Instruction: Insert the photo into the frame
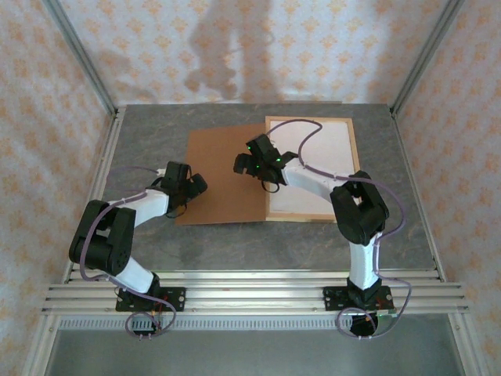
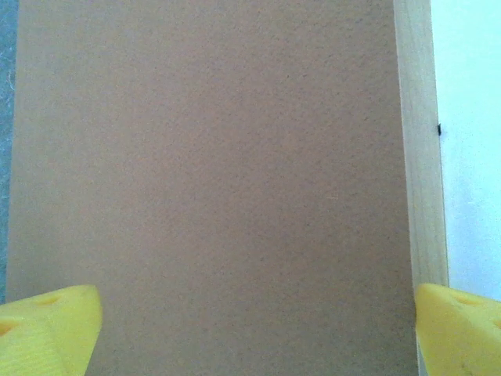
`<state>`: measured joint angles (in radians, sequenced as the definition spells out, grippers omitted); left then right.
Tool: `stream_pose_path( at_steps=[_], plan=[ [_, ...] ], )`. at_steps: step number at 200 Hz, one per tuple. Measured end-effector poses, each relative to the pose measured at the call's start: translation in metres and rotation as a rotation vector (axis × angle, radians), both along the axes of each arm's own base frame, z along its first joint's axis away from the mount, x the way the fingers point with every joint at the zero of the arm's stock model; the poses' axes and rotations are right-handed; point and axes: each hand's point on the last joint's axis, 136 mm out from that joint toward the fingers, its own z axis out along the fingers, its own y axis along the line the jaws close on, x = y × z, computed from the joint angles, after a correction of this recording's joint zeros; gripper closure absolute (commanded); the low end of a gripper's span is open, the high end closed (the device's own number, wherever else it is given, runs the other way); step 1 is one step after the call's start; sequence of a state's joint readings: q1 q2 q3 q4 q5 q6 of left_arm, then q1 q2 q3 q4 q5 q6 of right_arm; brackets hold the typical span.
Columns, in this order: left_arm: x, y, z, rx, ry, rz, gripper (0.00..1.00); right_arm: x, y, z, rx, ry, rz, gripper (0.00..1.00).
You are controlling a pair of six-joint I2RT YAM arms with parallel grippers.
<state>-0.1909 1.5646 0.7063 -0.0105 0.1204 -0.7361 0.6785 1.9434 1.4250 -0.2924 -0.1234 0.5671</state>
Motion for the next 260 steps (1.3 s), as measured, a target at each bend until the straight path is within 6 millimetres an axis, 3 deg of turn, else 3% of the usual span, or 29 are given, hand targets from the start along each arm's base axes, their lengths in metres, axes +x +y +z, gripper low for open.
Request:
stream_pose_path(
  at_steps=[47, 94, 165, 207, 260],
  plan=[
    [0.003, -0.002, 0.001, 0.004, 0.0, -0.004, 0.02, -0.005, -0.009, -0.007, -0.05, 0.02, -0.004, 0.0],
    [0.005, -0.017, 0.006, -0.045, 0.014, -0.06, 0.0, -0.013, -0.028, -0.016, -0.161, 0.042, -0.017, 0.0],
    [-0.005, -0.031, 0.008, -0.138, 0.056, -0.136, 0.0, -0.002, -0.049, 0.003, -0.145, 0.024, -0.033, 0.0],
    [-0.009, -0.033, 0.008, -0.145, 0.071, -0.159, 0.0, -0.002, -0.067, -0.017, -0.126, 0.077, -0.05, 0.0],
    [-0.011, -0.033, 0.007, -0.136, 0.08, -0.17, 0.02, -0.006, -0.072, -0.036, -0.017, 0.133, -0.02, 0.02]
  ],
)
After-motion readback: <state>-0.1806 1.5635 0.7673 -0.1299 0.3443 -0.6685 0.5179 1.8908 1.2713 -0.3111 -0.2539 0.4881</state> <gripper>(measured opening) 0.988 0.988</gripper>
